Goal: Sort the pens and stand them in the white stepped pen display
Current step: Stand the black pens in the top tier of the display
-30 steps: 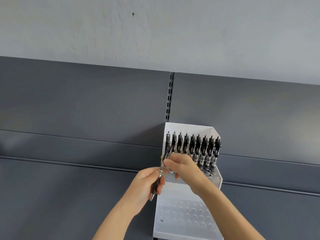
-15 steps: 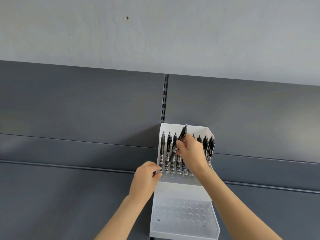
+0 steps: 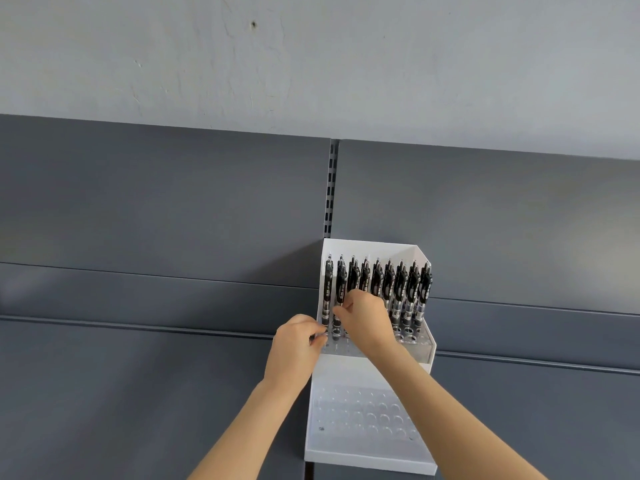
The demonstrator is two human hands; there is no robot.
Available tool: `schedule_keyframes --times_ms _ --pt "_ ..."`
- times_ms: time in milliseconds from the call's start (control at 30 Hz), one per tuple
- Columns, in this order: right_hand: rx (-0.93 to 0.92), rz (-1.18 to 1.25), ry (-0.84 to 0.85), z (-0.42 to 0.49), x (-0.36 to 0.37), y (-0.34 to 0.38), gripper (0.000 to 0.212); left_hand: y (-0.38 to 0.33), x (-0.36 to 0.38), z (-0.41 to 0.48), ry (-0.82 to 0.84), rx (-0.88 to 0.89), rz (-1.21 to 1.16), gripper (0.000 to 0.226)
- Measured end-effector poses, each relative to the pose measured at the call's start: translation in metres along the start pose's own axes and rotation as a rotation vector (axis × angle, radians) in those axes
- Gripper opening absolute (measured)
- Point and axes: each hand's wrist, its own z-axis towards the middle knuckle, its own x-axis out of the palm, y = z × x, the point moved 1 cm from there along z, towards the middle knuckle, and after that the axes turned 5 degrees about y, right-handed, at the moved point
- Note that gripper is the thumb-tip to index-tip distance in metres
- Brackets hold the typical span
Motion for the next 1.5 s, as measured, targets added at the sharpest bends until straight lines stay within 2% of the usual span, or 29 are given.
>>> schedule_keyframes --times_ms 333,467,567,667,767,900,1000,1167,1500 --pt "0.062 0.057 -0.037 -0.006 0.004 0.004 0.02 0.005 0.003 0.002 0.01 0.0 0.025 0.016" --pt "0.051 0.173 0.02 -0.017 -0.004 -0.006 0.027 -0.003 -0.001 -0.001 0.103 -0.057 0.102 0.025" --pt "-0.006 0.215 -0.052 -0.04 -0.023 -0.025 0.029 -0.022 -0.002 -0.009 0.103 -0.065 0.174 0.031" --pt "-0.04 0.178 -0.148 -0.067 -0.041 -0.062 0.018 -0.052 0.008 -0.019 0.052 0.004 0.16 0.033" --pt "0.033 -0.001 -0.129 -0.093 -0.062 -0.113 0.014 -0.085 0.037 -0.024 0.157 0.047 0.158 0.034" --pt "0.185 -0.222 -0.052 -0.137 -0.102 -0.191 0.043 -0.126 0.097 -0.039 0.36 0.025 0.207 0.037" --pt "0.273 -0.306 0.017 -0.173 -0.131 -0.248 0.047 -0.159 0.148 -0.06 0.495 0.007 0.217 0.041" --pt "0.374 -0.328 0.068 -0.222 -0.185 -0.325 0.05 -0.222 0.209 -0.089 0.573 0.016 0.168 0.041" --pt "0.491 -0.183 0.013 -0.276 -0.259 -0.427 0.052 -0.32 0.302 -0.107 0.695 0.063 0.129 0.041"
